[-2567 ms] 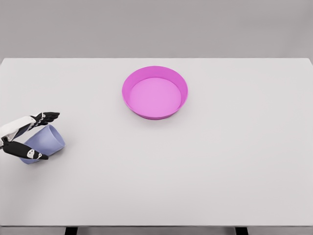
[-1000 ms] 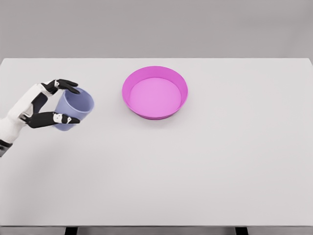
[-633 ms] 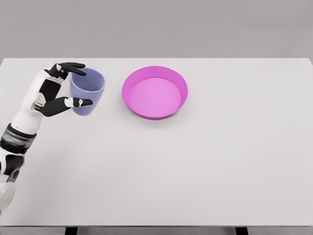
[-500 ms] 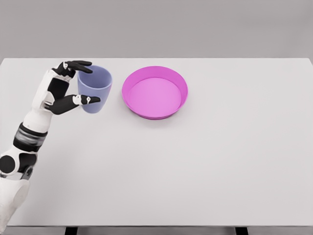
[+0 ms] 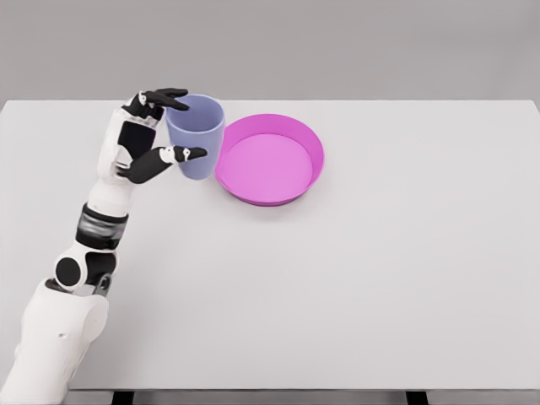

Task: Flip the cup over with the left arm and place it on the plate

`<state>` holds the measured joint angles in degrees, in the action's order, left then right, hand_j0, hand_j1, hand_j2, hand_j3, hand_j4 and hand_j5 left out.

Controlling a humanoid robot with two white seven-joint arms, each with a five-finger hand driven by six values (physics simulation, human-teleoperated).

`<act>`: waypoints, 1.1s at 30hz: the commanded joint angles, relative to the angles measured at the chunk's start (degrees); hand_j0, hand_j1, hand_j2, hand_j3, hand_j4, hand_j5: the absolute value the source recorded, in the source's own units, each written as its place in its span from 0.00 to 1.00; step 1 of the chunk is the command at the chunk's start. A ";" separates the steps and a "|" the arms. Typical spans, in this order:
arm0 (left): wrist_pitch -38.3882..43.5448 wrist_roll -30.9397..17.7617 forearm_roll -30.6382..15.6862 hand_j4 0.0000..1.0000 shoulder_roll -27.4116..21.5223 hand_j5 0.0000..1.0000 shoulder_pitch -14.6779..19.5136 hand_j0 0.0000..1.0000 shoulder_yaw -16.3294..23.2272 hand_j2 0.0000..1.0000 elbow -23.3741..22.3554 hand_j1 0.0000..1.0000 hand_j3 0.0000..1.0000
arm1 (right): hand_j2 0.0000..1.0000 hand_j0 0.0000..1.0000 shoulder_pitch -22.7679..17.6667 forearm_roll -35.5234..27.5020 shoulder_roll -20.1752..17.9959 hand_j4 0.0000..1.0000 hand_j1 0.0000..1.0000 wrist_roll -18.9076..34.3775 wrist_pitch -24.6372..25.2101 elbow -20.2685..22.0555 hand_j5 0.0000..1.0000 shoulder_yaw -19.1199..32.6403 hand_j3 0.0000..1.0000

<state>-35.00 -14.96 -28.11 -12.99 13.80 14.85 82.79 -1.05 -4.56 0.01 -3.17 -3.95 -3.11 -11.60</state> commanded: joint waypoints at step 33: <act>0.00 0.28 4.82 0.42 12.99 0.42 11.08 0.42 2.11 0.42 -22.76 0.42 0.42 | 1.00 1.00 -0.09 -0.01 -0.01 1.00 1.00 0.01 0.00 0.03 1.00 0.00 1.00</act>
<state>-35.00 -14.63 -23.18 -0.02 24.96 16.86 60.84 -1.05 -4.56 0.01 -3.17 -3.95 -3.11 -11.60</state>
